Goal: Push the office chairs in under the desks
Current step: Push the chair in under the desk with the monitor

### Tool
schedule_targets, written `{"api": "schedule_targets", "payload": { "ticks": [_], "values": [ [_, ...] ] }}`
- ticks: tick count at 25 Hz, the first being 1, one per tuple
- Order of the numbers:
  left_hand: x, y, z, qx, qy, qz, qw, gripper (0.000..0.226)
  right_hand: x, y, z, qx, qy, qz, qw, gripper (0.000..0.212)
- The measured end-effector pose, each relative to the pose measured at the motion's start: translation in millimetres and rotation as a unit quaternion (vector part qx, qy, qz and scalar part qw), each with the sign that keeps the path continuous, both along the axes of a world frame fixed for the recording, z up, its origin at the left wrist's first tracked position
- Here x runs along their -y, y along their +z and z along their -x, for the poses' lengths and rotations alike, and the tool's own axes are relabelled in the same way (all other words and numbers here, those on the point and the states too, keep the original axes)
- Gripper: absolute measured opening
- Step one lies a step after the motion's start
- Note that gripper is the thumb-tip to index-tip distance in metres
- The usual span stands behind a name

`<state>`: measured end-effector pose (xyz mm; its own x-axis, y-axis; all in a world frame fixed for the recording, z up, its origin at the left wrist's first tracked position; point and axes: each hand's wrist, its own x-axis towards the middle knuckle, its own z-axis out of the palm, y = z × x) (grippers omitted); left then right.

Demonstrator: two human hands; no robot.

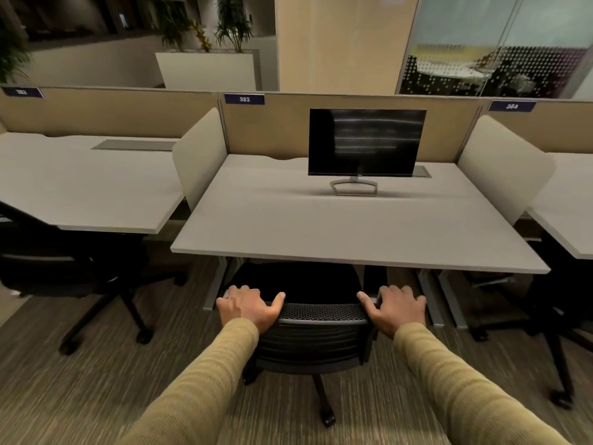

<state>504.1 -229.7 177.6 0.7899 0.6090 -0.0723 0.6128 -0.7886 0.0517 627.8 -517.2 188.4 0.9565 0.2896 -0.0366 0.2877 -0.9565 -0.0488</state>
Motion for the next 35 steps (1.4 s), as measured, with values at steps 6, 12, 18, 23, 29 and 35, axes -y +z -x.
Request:
{"api": "schedule_targets", "payload": {
  "ticks": [6,12,18,23,29,35],
  "values": [
    [30.2,-0.5,25.7,0.022,-0.023,0.004,0.999,0.075,38.8,1.7,42.0,0.011,-0.024,0.002,1.0,0.084],
    [43.5,-2.1,19.5,0.025,-0.027,0.014,0.999,0.083,58.0,1.8,43.1,0.025,-0.028,-0.022,0.999,0.078],
    [47.7,4.3,-5.7,0.002,-0.033,0.012,0.999,0.082,63.9,-2.0,20.2,0.032,-0.036,-0.044,0.998,0.071],
    [66.6,2.9,-38.0,0.002,-0.019,0.02,1.0,0.081,80.0,-3.8,-26.3,0.027,-0.009,-0.052,0.998,0.07],
    [100.7,5.6,-80.3,0.001,-0.005,0.029,1.0,0.08,107.6,-1.9,-86.5,0.014,0.018,-0.038,0.999,0.073],
    [106.0,11.7,-119.3,0.004,-0.013,0.021,1.0,0.078,110.1,3.0,-128.5,0.01,0.021,-0.037,0.999,0.074]
  ]
}}
